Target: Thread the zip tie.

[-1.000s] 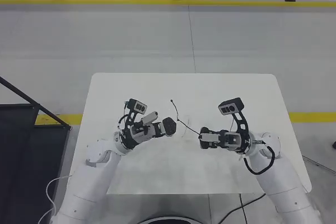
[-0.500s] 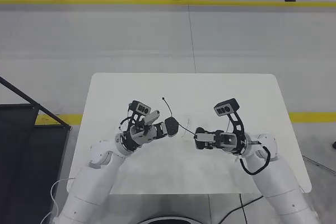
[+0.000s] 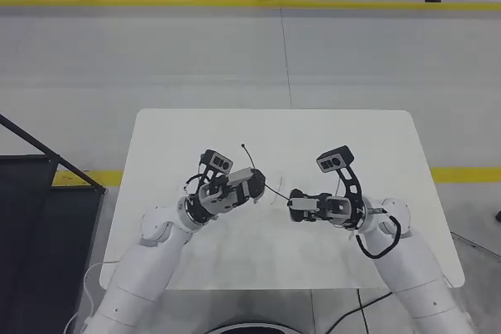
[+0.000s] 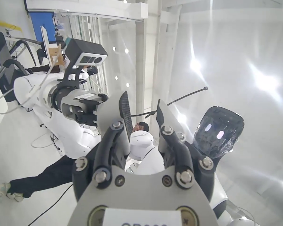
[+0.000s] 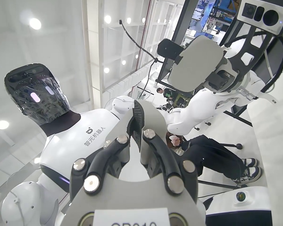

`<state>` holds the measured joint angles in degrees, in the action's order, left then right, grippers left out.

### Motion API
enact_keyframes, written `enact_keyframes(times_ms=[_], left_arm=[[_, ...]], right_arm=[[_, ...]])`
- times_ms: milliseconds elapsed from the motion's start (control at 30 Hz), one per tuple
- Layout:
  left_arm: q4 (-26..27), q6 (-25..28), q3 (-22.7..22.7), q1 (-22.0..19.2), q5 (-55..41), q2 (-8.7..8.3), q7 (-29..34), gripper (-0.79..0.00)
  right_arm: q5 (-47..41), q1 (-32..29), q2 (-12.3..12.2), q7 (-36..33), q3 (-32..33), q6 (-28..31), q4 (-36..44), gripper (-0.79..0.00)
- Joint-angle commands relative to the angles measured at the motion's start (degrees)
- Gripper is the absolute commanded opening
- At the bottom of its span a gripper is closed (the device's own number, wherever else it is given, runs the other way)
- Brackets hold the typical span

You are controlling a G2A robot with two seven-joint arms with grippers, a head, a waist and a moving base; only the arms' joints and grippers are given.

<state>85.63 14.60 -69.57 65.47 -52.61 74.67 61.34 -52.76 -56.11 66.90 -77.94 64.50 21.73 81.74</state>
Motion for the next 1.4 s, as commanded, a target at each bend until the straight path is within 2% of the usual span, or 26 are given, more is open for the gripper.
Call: enact_keyframes(times_ms=[0,700,1267,1367], left_arm=[[-0.2,-0.1,0.2,-0.2,-0.2,0.06,0.2,-0.483],[-1.6,0.0,0.5,-0.8,-3.5,0.44,3.2,-0.56],[-2.1,-0.2,0.8,-1.3,-3.6,0.73,2.6,-0.582],[-2.1,-0.1,0.8,-1.3,-3.6,0.77,2.6,-0.606]], right_arm=[[0.1,0.0,0.1,0.0,0.1,0.1,-0.1,-0.785],[-0.5,0.3,0.8,0.8,0.8,-0.6,-0.8,-0.785],[0.2,0.3,1.1,0.5,1.3,-1.5,-0.8,-0.785],[0.4,0.3,1.2,0.4,1.3,-1.6,-0.8,-0.785]])
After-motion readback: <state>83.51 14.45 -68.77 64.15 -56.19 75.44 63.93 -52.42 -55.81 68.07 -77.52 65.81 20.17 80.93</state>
